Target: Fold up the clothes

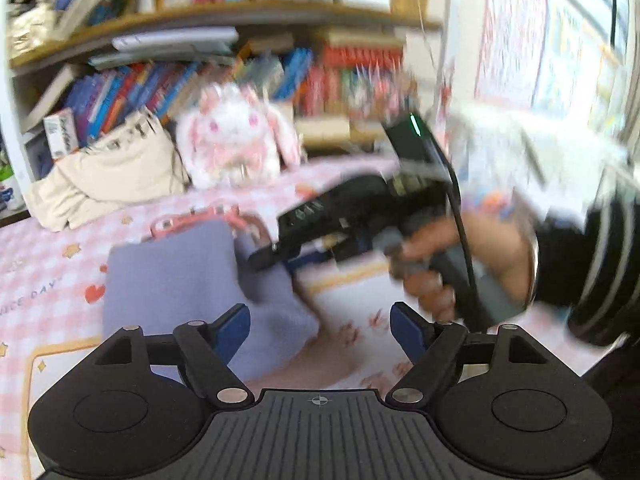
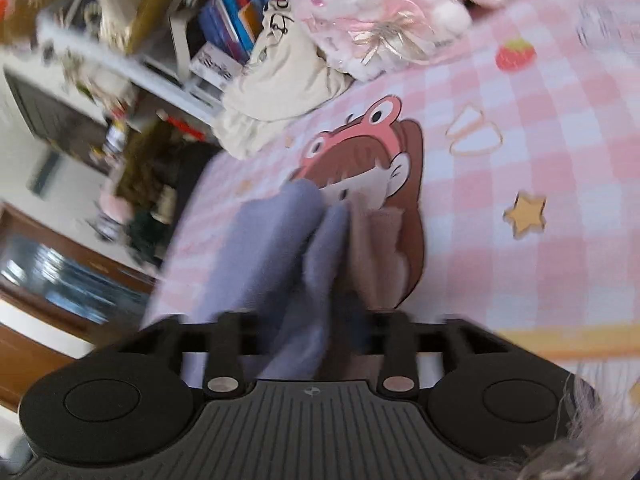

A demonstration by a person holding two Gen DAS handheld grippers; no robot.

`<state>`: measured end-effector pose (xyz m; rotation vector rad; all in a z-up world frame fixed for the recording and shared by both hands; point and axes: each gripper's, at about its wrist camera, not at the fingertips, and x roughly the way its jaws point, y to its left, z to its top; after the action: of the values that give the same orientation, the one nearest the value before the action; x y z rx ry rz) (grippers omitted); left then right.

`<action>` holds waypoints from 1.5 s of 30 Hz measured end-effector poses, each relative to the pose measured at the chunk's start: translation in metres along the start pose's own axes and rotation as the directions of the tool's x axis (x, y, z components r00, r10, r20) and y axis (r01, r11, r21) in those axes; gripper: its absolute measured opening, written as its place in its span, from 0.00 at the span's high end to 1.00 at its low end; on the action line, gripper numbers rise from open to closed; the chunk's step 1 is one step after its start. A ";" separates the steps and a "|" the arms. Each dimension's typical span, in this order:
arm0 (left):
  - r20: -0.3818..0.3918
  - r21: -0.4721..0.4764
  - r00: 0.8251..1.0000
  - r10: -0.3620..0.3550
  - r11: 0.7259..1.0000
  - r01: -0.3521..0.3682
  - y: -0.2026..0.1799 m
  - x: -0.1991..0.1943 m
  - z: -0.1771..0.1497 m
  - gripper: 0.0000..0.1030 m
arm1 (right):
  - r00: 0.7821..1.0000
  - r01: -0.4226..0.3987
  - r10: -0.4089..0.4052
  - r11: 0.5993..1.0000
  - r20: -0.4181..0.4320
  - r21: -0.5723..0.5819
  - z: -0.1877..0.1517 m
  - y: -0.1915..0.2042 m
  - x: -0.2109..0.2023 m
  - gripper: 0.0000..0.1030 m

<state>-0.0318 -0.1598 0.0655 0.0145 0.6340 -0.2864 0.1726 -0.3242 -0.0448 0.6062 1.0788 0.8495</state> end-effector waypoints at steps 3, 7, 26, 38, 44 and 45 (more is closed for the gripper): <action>0.095 -0.120 0.995 0.022 0.993 -0.011 0.015 -0.020 0.007 0.20 | 0.997 -0.077 0.079 0.994 -0.025 0.076 -0.007 0.002 -0.014 0.34; 0.118 -0.298 0.984 0.135 0.950 -0.095 0.046 -0.018 0.003 0.20 | 0.987 -0.123 0.137 0.981 -0.089 0.149 -0.023 0.006 -0.024 0.31; -0.190 -0.091 0.968 0.165 0.979 -0.185 0.037 0.052 -0.048 0.40 | 0.981 0.104 -0.132 0.976 -0.140 -0.191 -0.071 0.042 -0.012 0.82; -0.184 -0.114 0.973 0.140 0.980 -0.162 0.043 0.050 -0.049 0.38 | 0.987 0.121 -0.141 0.971 -0.081 -0.208 -0.057 0.059 0.001 0.72; -0.180 -0.147 0.976 0.120 0.978 -0.147 0.048 0.048 -0.048 0.37 | 0.987 0.140 -0.157 0.947 -0.037 -0.288 -0.062 0.071 -0.006 0.83; -0.180 -0.150 0.977 0.117 0.978 -0.145 0.049 0.048 -0.048 0.36 | 0.988 0.138 -0.154 0.944 -0.029 -0.298 -0.063 0.073 -0.008 0.83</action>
<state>-0.0098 -0.1206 -0.0053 -0.0761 0.8220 -0.1046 0.0909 -0.2892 -0.0066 0.2507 1.0059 0.8792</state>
